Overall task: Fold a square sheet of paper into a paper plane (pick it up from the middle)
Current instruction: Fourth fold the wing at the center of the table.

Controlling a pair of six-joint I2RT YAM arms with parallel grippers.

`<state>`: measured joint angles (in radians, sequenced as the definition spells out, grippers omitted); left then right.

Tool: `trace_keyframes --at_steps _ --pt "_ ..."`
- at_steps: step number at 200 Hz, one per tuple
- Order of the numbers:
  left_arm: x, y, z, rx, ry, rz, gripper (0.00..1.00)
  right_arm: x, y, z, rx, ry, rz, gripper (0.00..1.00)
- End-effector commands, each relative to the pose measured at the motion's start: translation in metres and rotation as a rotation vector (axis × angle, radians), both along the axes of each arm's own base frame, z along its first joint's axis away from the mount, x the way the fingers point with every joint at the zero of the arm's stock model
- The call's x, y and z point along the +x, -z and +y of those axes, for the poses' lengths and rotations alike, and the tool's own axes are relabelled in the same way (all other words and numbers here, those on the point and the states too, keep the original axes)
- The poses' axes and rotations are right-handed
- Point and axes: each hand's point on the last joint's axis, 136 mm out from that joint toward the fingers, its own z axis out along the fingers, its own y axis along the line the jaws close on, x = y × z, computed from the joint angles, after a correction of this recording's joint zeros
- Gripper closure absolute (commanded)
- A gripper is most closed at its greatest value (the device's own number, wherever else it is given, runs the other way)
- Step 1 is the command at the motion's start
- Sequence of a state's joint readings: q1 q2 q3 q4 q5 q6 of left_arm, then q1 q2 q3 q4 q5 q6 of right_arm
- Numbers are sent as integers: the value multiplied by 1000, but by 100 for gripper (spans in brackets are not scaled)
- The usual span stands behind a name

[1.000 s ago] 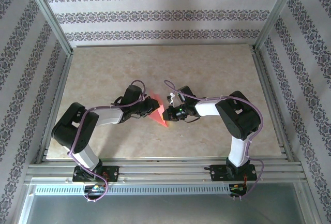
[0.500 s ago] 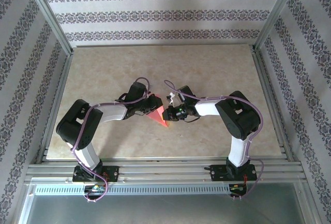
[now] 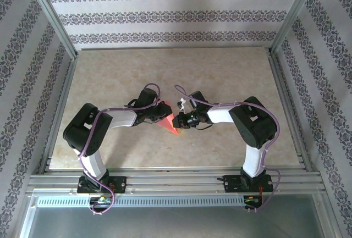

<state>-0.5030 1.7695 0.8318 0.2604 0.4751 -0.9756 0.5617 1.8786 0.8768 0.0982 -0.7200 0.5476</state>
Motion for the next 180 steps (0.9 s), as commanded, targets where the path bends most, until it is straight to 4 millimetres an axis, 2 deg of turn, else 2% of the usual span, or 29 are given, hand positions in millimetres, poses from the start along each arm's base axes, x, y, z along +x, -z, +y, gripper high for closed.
trace_keyframes --at_steps 1,40,71,134,180 --pt "2 3 1 37 0 -2 87 4 9 -7 -33 11 -5 82" --pt "4 6 2 39 -7 6 87 6 -1 -9 -8 20 -29 78" --pt "4 8 3 41 -13 14 87 3 -2 -10 -2 11 -25 78" --pt "4 15 9 62 -35 36 88 -1 -6 -10 11 -22 -51 81" --pt "4 18 10 62 -38 43 88 -3 -1 -12 0 -24 -43 84"
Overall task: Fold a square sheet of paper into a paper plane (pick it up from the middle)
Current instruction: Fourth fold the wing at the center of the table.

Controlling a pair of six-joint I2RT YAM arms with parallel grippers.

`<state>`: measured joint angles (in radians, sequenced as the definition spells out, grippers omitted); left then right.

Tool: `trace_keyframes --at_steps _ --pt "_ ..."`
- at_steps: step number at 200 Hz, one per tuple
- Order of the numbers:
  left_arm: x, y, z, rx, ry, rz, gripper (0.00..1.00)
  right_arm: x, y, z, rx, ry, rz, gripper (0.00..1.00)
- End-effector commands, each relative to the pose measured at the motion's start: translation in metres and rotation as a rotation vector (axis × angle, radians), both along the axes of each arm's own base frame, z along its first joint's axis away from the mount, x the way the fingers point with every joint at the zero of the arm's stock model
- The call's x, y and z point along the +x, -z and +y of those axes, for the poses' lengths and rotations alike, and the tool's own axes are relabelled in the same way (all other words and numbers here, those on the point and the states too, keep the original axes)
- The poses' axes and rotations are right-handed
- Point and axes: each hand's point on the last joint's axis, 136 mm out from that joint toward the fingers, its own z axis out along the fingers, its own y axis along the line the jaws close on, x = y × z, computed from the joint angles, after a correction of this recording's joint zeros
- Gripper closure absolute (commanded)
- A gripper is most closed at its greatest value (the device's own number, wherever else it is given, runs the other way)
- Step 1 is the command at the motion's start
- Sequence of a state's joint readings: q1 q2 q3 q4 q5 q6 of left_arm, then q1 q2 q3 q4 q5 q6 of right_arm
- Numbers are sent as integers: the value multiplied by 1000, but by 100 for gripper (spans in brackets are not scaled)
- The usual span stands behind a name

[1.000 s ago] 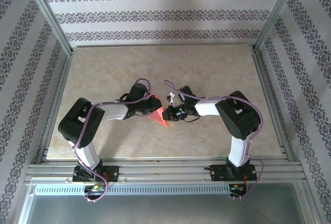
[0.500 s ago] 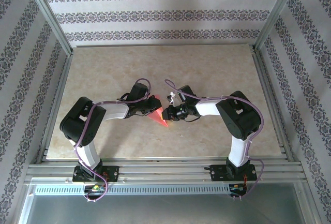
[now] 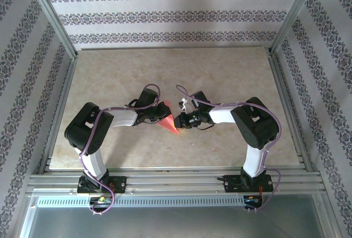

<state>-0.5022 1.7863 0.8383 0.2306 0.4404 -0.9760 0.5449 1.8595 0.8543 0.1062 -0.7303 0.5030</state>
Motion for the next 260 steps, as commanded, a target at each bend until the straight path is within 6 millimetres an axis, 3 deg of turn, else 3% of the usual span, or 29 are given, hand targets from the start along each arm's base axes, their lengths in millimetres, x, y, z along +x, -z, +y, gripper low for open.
trace_keyframes --at_steps 1,108,170,260 --pt "3 7 4 21 -11 19 87 -3 1 -6 -10 -7 -9 85" --pt "6 2 -1 4 16 2 86 -7 15 -10 -36 6 40 91" --pt "7 1 -6 -11 37 -3 84 -8 19 -11 -39 7 53 84" --pt "8 2 -4 3 43 0 84 -10 27 -14 -54 10 74 91"
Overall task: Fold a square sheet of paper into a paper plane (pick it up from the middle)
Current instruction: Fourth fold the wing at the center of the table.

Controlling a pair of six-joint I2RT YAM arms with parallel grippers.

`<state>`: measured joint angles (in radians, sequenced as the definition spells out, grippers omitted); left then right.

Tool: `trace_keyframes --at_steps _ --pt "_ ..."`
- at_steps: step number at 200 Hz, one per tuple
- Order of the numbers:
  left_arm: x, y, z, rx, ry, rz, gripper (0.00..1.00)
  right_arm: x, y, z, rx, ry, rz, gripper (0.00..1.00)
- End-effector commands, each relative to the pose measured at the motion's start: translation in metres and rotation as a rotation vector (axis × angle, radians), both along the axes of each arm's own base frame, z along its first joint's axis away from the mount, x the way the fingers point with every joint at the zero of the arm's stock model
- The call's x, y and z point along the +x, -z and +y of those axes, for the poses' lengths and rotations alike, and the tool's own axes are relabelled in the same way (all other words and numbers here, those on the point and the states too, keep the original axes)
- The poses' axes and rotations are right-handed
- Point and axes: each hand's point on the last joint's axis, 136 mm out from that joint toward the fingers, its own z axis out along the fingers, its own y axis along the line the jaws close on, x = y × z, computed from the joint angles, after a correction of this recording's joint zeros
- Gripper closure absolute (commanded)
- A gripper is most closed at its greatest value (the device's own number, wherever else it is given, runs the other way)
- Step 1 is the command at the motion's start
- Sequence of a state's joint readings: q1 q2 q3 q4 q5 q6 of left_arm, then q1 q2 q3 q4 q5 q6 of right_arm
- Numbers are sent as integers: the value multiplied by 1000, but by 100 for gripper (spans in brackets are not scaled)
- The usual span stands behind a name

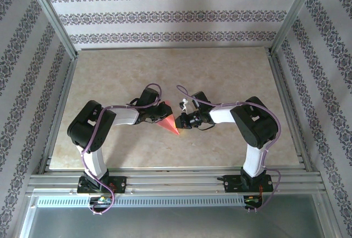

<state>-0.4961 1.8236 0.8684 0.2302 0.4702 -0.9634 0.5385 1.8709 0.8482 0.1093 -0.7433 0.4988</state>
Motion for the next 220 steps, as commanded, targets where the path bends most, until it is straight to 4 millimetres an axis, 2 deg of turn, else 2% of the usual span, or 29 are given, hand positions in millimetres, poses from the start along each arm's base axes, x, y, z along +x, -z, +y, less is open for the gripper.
trace_keyframes --at_steps 1,35,77,96,116,161,200,220 --pt "3 -1 1 13 20 -9 84 -8 23 -12 -56 14 60 91" --pt "4 -11 -2 -7 31 -25 83 -9 26 -12 -64 18 72 91" --pt "3 -41 -3 -29 56 -86 81 -8 31 -15 -81 32 90 92" --pt "-2 -47 1 -22 64 -110 81 -8 32 -17 -90 39 97 92" --pt "-6 -47 4 -17 68 -116 81 -7 32 -17 -92 42 97 92" --pt "-16 -31 8 -11 67 -81 85 -7 34 -18 -98 46 103 92" --pt "-21 -42 8 -43 80 -136 85 -7 34 -17 -99 46 110 92" --pt "-23 -37 11 -27 77 -135 85 -6 34 -17 -98 46 108 92"
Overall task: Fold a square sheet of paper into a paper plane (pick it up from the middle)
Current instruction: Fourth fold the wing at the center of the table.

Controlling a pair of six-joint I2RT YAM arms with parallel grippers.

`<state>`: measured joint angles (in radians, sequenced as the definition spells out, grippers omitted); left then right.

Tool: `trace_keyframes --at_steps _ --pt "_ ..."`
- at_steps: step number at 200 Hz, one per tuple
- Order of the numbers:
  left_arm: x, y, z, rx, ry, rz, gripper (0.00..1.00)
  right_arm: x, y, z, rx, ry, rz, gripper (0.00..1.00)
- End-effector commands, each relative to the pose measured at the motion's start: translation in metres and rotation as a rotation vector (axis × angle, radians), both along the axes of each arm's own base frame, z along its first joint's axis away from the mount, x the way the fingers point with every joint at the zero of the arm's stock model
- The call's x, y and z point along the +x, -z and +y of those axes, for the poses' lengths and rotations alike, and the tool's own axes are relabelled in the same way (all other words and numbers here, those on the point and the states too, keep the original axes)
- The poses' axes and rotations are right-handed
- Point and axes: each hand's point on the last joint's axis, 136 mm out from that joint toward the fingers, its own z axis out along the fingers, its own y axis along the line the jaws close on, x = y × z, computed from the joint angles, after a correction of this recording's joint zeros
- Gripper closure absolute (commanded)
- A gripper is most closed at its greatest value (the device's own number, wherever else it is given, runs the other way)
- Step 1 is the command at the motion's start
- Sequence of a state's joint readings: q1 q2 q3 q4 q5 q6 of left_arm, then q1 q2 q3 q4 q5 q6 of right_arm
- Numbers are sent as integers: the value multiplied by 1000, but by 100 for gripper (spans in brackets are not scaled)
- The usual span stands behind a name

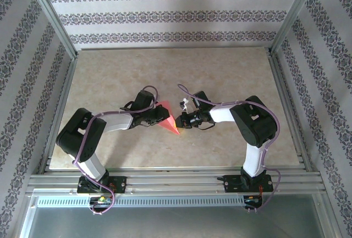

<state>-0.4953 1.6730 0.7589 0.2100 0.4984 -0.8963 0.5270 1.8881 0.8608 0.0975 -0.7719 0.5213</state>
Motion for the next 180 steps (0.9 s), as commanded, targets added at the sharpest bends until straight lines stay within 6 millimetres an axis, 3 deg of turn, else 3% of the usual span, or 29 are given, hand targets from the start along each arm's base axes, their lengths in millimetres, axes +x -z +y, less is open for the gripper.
trace_keyframes --at_steps 1,58,180 --pt "6 -17 0 -24 13 -79 85 -7 33 -16 -112 32 65 92" --pt "20 -3 -9 -13 27 -58 87 -7 34 -15 -109 29 71 92" --pt "21 19 -7 18 23 -22 87 -9 34 -14 -105 21 80 90"
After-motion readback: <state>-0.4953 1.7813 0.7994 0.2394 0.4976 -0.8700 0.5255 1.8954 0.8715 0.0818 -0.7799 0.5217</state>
